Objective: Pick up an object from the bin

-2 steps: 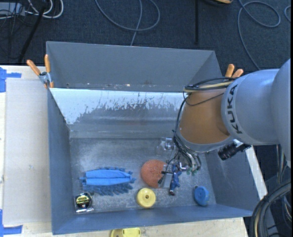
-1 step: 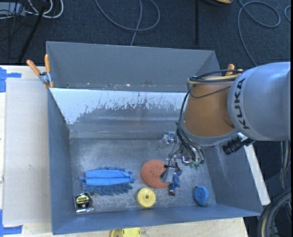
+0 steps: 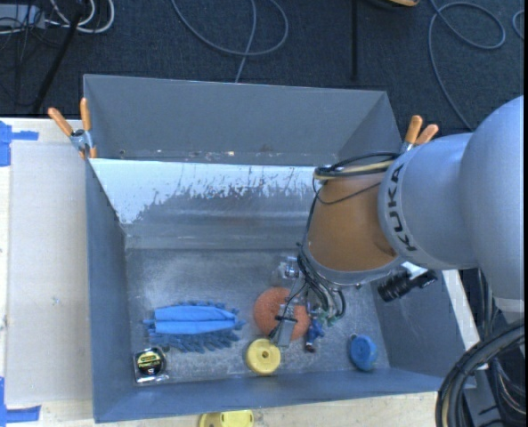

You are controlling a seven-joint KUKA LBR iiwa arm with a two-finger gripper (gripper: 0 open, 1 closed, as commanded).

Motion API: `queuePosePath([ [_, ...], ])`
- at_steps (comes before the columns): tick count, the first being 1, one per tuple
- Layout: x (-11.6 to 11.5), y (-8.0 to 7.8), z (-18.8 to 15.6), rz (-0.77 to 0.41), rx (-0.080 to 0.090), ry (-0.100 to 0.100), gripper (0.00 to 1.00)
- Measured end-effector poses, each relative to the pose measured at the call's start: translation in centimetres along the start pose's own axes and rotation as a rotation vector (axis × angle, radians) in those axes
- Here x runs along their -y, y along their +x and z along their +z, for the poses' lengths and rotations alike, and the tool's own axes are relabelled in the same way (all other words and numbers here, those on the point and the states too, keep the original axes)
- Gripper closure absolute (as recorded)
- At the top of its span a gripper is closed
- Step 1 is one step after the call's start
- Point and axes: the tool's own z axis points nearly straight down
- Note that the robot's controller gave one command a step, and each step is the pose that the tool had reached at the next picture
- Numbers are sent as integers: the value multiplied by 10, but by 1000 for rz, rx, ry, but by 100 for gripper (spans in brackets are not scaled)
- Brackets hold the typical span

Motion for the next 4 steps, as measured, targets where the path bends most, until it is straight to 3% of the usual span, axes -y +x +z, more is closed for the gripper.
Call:
queuePosePath([
  [1, 8, 10, 7, -3, -1, 1, 100],
  [4, 9, 13, -15, -2, -7, 2, 100],
])
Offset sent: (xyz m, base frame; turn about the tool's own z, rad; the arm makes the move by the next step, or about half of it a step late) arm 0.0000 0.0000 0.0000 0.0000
